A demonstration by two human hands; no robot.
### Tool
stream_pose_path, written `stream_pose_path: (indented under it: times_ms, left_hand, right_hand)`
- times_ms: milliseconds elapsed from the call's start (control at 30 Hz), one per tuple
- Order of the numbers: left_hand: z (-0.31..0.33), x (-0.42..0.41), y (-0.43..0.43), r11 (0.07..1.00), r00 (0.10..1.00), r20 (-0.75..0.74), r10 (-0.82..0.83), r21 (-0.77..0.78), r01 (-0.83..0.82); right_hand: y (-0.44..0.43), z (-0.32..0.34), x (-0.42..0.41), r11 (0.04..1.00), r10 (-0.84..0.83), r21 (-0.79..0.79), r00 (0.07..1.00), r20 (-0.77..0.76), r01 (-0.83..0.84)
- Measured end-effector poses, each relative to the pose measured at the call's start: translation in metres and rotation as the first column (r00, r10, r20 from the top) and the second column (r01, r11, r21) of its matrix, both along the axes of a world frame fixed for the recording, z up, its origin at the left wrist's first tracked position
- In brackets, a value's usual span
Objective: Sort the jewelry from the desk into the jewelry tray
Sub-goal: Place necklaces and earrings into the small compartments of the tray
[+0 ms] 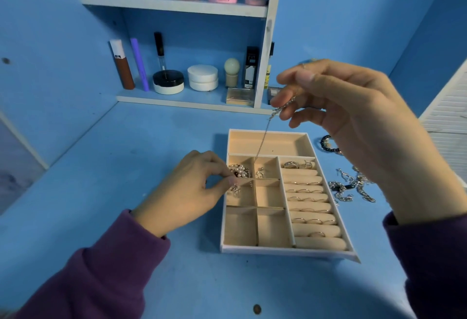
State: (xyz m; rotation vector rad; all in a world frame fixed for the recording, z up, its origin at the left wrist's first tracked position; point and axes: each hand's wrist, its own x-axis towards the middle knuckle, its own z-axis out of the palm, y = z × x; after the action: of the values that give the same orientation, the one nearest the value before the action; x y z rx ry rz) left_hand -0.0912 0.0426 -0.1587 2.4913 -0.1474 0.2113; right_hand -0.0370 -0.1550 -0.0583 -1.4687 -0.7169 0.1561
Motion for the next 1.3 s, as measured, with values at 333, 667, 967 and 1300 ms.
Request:
stream_pose_path:
  times_ms: [333,667,967,1300]
  left_hand:
    - [-0.006,0.006,0.0,0.971,0.991,0.101,0.093,-0.229,-0.067]
    - [-0.01,0.008,0.001,0.922,0.983,0.111,0.149,-0.374,-0.098]
    - [-0.012,0.008,0.002,0.926,0.977,0.142,0.16,-0.364,-0.099]
    - [-0.001,0.009,-0.006,0.935,0.983,0.147,0.108,-0.35,-0.051]
  right_hand:
    - [0.004,-0.001,-0.003,0.999,0.032,-0.008,0.999,0.013,-0.032]
    - [0.014,-0.021,-0.003,0.968,0.107,-0.229,0.994,-0.017,-0.108]
    - [0.031,-0.066,-0.007,0.638,0.198,-0.762,0.933,0.301,0.111]
    - [-0.026,-0.057,0.008,0.695,-0.029,-0.662,0.932,0.362,0.279]
